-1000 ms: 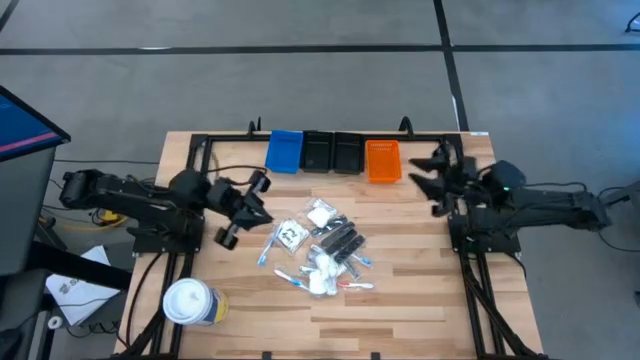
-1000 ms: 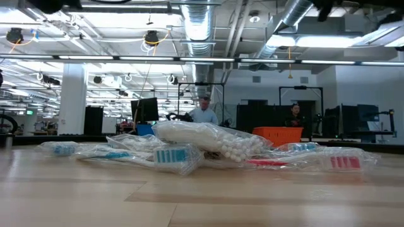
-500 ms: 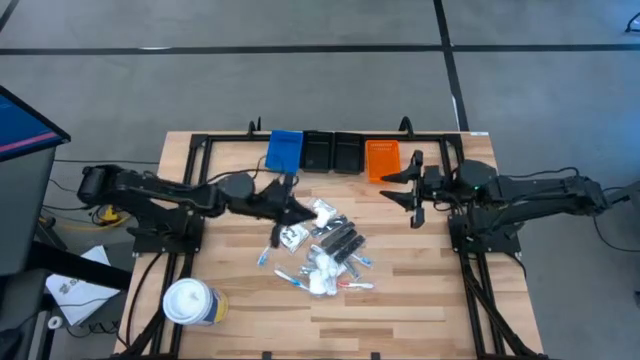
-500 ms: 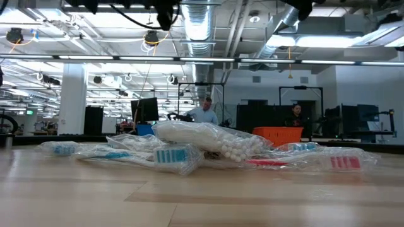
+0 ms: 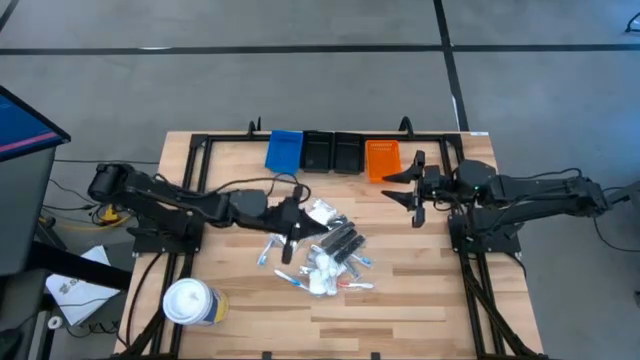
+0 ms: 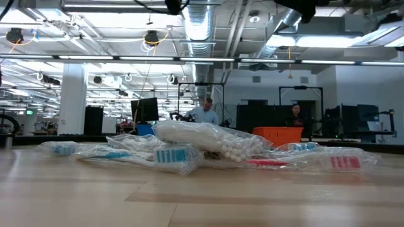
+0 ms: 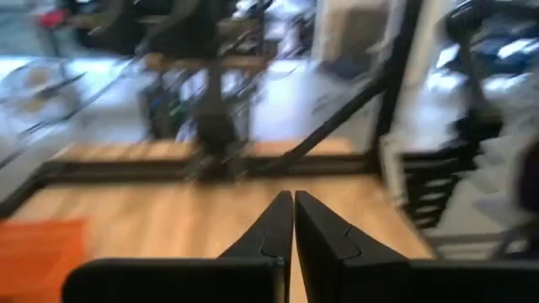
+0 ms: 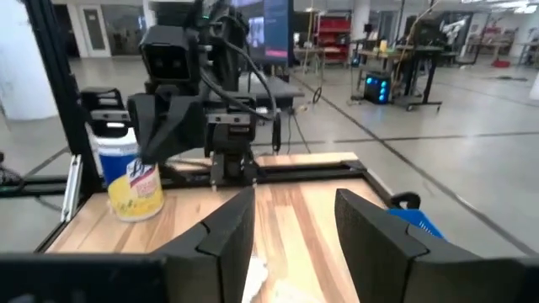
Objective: Pick & Place Travel size toiletries
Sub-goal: Put the blue toothbrush into the orange bin
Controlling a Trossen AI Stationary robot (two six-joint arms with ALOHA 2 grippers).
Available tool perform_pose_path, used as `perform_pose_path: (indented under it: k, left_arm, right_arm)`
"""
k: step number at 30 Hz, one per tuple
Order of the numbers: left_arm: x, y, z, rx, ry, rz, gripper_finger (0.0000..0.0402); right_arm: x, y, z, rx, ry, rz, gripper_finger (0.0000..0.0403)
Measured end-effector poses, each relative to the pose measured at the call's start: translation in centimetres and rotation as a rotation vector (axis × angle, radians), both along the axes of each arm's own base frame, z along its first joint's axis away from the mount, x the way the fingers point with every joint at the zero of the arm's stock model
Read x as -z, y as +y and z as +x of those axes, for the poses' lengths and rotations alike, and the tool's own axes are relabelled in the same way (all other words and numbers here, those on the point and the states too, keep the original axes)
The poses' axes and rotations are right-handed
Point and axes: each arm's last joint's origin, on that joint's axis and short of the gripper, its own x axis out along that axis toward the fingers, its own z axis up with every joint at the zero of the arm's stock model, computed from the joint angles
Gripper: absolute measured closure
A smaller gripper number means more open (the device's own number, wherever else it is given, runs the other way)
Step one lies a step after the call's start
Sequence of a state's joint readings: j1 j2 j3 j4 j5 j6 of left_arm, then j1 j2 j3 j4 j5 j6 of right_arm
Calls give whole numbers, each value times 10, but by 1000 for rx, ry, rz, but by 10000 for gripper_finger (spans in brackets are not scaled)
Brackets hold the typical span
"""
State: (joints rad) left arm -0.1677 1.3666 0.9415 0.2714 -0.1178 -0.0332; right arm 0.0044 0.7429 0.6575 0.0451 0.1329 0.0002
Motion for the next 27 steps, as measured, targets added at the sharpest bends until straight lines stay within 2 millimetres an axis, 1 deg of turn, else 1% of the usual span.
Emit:
perform_pose_path:
  k: [1, 3, 5, 7, 8, 10, 13, 16, 18, 22, 25, 27]
  left_arm:
    - [-3, -3, -1, -51, 51, 9, 396]
    - [-1, -8, -5, -170, 181, 1, 399]
    - [5, -11, -10, -265, 292, -89, 399]
    - [10, -10, -15, -341, 354, -229, 396]
    - [14, -9, -17, -392, 391, -284, 395]
    - [29, -4, -19, -501, 487, -364, 391]
    - [53, 7, -21, -636, 651, -433, 381]
    - [70, 18, -17, -686, 775, -496, 362]
    - [81, 22, -14, -687, 850, -527, 348]
    - [97, 21, -9, -661, 952, -577, 326]
    - [108, 15, -6, -657, 1017, -641, 328]
    - [114, 10, -5, -651, 1057, -672, 341]
  right_arm:
    - [0, 0, 0, 3, 0, 0, 244]
    - [1, 0, 0, 3, 10, 0, 244]
    - [1, 0, 0, 3, 9, 0, 244]
    - [1, 0, 0, 5, 7, 0, 244]
    - [1, 0, 0, 9, 6, 0, 244]
    - [0, -1, 0, 28, 1, -1, 244]
    - [0, -2, 0, 57, 1, -2, 244]
    - [0, -2, 0, 61, -2, -2, 244]
    - [0, -2, 0, 61, -2, -2, 244]
    - [0, -2, 0, 62, -1, -8, 244]
    - [0, -4, 0, 75, 1, -10, 244]
    - [1, -7, 0, 90, 6, -11, 244]
